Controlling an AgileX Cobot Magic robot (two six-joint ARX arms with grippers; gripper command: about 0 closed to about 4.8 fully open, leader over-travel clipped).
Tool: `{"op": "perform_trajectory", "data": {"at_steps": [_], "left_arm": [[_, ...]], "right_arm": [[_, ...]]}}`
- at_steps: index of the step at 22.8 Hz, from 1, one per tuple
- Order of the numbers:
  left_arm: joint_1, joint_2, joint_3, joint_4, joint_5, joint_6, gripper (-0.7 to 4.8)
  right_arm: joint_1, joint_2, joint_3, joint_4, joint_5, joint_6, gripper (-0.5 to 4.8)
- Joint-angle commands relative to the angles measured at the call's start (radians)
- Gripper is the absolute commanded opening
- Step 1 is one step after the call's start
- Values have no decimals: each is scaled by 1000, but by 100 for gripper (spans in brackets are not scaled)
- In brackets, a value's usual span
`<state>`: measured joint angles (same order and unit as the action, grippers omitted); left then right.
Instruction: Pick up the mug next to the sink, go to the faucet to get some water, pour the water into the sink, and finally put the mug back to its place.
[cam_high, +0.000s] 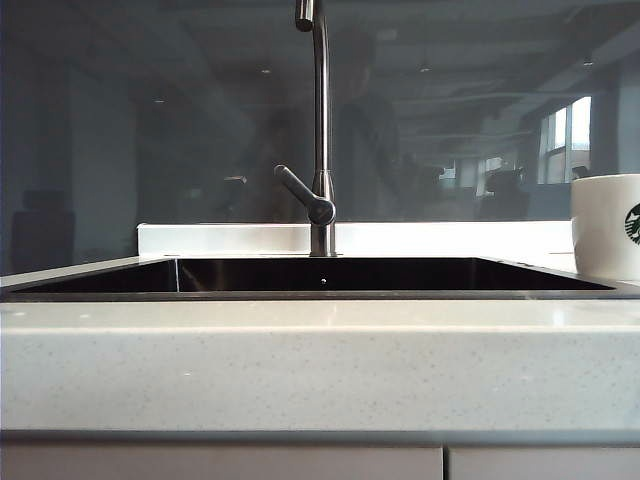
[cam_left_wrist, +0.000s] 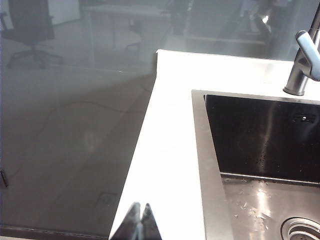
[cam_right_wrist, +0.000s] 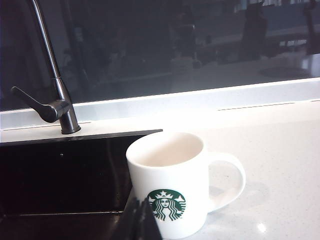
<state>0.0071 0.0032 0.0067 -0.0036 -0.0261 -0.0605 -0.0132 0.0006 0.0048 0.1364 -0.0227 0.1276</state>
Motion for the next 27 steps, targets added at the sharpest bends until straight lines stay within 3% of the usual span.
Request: {"op": "perform_trajectory", "data": {"at_steps": [1, 8, 12, 15, 16, 18, 21, 25, 27], "left_arm": [[-1, 0, 3, 7, 4, 0, -6], [-1, 0, 3, -20, 6, -2, -6], [-1, 0, 3, 64, 170, -94, -6], [-1, 0, 4, 173, 178, -97, -6], [-1, 1, 4, 210, 138, -92, -6], [-1, 11, 8, 234, 95, -85, -6], [-1, 69, 22, 269, 91, -86, -6], [-1, 276, 64, 414, 82, -53, -6], [-1, 431, 84, 524, 76, -53, -6]], "right_arm": [[-1, -2, -3, 17, 2, 3, -6], [-1, -2, -3, 17, 2, 4, -6], [-1, -2, -3, 28, 6, 19, -6], [-2, -2, 0, 71, 137, 61, -6], [-2, 3, 2, 89, 233, 61, -6], [-3, 21, 7, 97, 320, 60, -6], [-27, 79, 24, 105, 302, 58, -6], [-113, 262, 60, 125, 245, -5, -3], [-185, 391, 62, 194, 155, -31, 44]]}}
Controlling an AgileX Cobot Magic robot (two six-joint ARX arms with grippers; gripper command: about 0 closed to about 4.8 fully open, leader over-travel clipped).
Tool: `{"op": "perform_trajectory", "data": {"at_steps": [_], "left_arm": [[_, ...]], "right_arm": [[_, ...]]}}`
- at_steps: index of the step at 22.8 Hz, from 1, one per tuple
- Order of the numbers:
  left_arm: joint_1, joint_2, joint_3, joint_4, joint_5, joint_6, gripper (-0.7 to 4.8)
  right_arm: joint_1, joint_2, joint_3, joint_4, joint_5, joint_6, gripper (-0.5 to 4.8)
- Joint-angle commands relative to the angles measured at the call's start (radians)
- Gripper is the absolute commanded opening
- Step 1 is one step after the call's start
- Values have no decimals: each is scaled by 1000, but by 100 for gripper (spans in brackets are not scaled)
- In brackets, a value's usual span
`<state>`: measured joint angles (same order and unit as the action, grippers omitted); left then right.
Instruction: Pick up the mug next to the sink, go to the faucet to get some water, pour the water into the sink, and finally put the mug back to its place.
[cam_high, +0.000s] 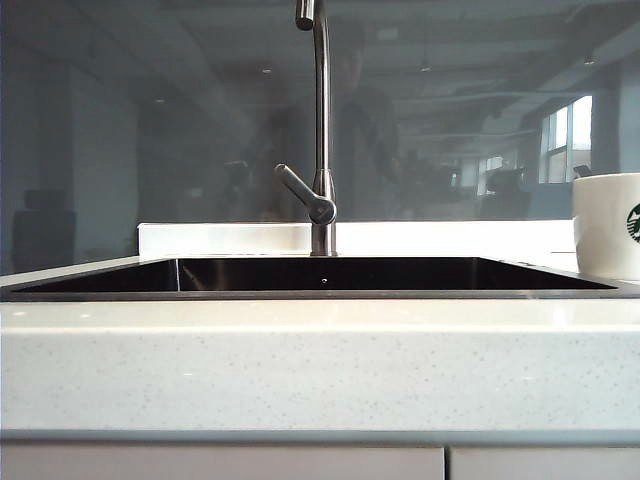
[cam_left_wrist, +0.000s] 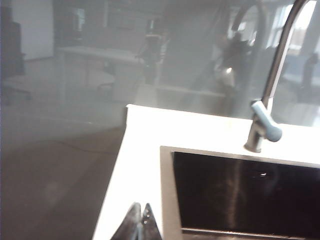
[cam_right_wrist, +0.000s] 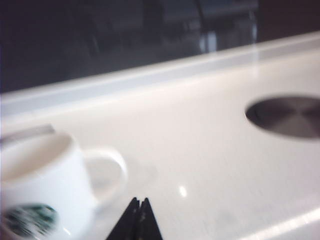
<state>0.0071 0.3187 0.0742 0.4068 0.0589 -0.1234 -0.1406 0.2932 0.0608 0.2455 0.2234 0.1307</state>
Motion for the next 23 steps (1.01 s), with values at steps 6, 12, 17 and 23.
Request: {"op": "perform_trajectory", "data": {"at_steps": [6, 12, 17, 23], "left_arm": [[-1, 583, 44, 539, 165, -119, -6], [-1, 886, 163, 669, 350, -121, -6], [-1, 956, 256, 671, 350, -116, -6], [-1, 1010, 310, 671, 362, -116, -6]], "right_arm": [[-232, 532, 14, 490, -323, -64, 190], [-238, 889, 190, 552, -443, -65, 275], [-232, 1025, 272, 576, -518, -154, 275], [-220, 1096, 300, 605, -517, -166, 275]]}}
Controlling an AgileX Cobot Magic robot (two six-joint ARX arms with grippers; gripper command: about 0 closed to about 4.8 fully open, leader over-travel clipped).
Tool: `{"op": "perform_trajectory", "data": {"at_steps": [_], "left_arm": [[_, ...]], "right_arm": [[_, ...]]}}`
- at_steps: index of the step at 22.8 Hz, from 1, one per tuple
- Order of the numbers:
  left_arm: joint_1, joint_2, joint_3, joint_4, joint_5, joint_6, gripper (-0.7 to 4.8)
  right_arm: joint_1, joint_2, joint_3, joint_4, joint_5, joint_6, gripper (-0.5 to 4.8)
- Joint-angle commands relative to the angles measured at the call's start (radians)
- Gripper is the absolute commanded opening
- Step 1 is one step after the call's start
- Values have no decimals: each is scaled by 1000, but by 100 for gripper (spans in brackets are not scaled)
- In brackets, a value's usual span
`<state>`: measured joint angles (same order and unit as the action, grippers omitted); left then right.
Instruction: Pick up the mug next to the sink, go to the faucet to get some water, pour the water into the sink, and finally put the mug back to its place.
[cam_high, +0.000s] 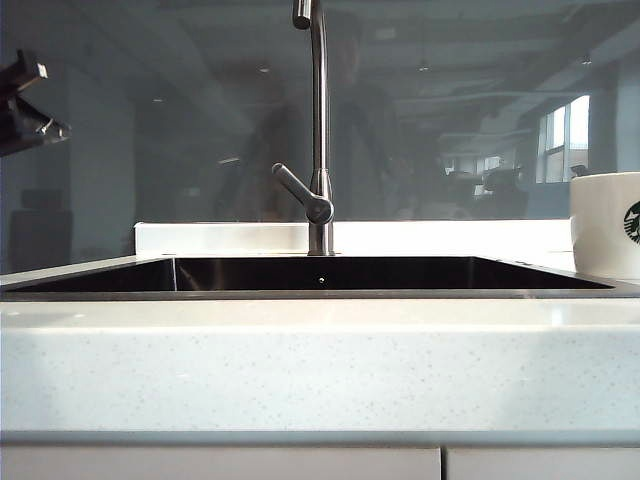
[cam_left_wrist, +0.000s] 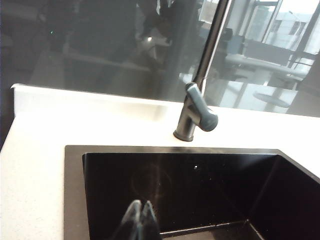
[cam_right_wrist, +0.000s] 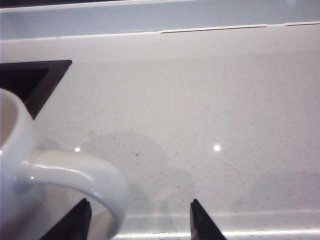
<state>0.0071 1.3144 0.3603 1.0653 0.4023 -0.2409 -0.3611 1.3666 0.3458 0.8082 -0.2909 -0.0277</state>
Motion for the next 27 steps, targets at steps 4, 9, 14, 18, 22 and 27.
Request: {"op": "perform_trajectory", "data": {"at_steps": [4, 9, 14, 18, 22, 27], "left_arm": [[-1, 70, 74, 13, 76, 0, -6], [-4, 103, 105, 16, 94, -2, -6], [-6, 103, 108, 12, 93, -3, -6], [-10, 103, 108, 10, 92, -2, -6], [-10, 103, 108, 6, 91, 2, -6], [-10, 125, 119, 6, 89, 7, -6]], "right_arm": [[0, 90, 44, 68, -4, -8, 275], [9, 148, 80, 110, -20, -8, 269], [21, 171, 97, 128, -50, -8, 142], [26, 173, 97, 135, -52, -8, 76], [36, 173, 98, 146, -52, -7, 22], [51, 173, 106, 188, -54, -6, -1]]}}
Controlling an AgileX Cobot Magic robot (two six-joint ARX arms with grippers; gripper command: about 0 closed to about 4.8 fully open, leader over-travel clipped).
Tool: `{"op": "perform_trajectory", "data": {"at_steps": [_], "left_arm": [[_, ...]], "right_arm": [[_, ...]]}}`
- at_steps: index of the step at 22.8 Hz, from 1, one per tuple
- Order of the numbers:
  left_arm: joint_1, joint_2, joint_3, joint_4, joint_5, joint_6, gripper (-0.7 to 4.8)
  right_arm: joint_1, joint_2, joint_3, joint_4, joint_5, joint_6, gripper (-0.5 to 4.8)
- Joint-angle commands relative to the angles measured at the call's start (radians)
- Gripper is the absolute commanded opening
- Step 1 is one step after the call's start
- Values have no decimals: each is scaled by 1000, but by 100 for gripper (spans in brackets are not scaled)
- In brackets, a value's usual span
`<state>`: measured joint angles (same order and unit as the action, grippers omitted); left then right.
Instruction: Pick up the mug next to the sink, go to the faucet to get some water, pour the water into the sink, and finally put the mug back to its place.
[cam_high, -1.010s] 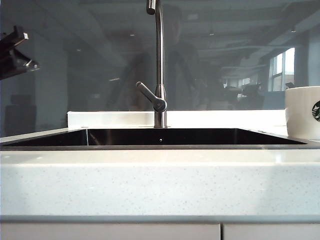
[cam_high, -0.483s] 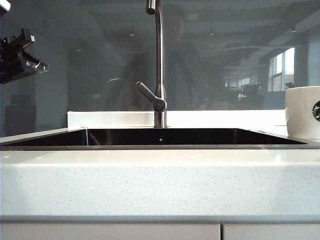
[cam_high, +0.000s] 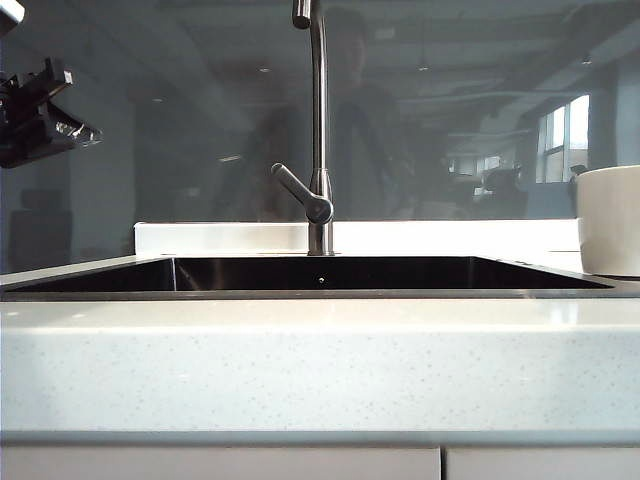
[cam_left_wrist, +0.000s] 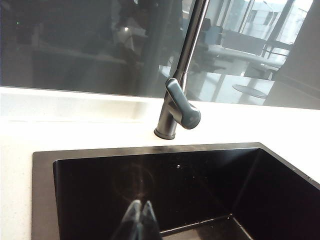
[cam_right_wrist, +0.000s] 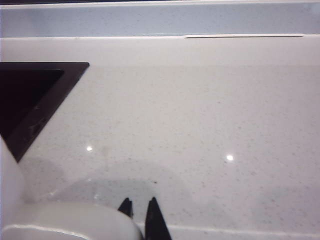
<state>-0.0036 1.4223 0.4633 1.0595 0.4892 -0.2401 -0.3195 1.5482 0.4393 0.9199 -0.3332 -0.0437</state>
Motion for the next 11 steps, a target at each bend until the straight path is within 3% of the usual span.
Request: {"op": "perform_trajectory", "data": {"at_steps": [1, 7, 9, 10, 11], "left_arm": [[1, 31, 26, 12, 2, 8, -6], [1, 302, 273, 54, 92, 30, -6], [-2, 488, 485, 57, 197, 6, -3], [-16, 623, 657, 58, 241, -73, 72], [-19, 676, 734, 58, 261, -125, 135]], "right_arm": [[11, -9, 17, 88, -14, 10, -1], [128, -21, 149, 68, -28, 115, -1], [234, -20, 261, -56, -20, 121, -1], [301, -19, 340, -152, 16, 113, -1], [334, -19, 380, -201, 47, 107, -1]]}}
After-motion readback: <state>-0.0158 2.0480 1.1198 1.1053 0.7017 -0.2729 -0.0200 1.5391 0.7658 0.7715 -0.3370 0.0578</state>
